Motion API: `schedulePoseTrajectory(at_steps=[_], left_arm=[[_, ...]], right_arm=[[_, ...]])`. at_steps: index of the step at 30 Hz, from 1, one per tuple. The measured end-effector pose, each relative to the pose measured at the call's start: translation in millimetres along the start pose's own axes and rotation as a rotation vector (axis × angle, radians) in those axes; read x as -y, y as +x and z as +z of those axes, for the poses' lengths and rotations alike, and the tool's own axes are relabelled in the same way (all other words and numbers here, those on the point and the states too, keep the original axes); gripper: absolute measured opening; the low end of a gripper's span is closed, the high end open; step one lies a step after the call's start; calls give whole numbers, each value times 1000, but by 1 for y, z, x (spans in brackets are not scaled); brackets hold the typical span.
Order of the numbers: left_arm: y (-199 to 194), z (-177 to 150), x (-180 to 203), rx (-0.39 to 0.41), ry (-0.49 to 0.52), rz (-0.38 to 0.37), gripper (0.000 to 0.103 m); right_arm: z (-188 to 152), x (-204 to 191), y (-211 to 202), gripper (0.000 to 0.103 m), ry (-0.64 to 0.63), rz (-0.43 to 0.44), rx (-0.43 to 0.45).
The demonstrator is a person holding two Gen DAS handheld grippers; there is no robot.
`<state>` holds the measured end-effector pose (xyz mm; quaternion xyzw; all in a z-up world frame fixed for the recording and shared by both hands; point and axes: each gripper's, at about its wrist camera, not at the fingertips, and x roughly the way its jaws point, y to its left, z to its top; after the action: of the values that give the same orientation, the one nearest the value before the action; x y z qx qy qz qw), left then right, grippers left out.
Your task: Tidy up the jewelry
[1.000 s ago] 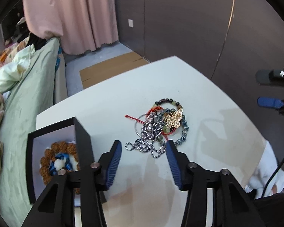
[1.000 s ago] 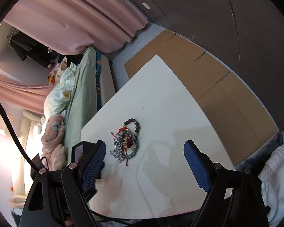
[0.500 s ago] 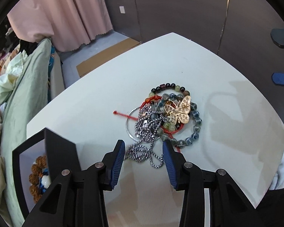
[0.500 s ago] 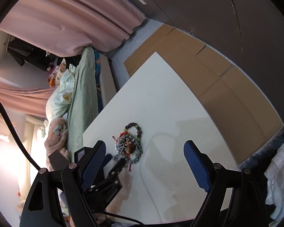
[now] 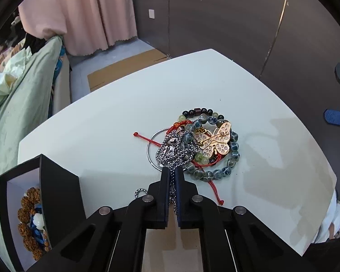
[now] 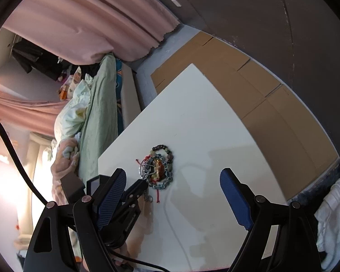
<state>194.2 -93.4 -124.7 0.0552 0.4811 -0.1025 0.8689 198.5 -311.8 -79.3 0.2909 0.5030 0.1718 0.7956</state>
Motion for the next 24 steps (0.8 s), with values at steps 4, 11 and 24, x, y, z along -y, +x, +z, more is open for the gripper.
schedulePoseTrajectory(at_steps=[4, 11, 24], left_arm=[[-12, 1, -4, 37, -31, -20, 4], [-52, 8, -24, 143, -153, -83, 2], [-131, 25, -34, 343, -231, -95, 2]], right_arm=[[1, 3, 3, 86, 7, 16, -18], [2, 7, 10, 86, 24, 14, -28], [-2, -15, 62, 48, -36, 40, -108]])
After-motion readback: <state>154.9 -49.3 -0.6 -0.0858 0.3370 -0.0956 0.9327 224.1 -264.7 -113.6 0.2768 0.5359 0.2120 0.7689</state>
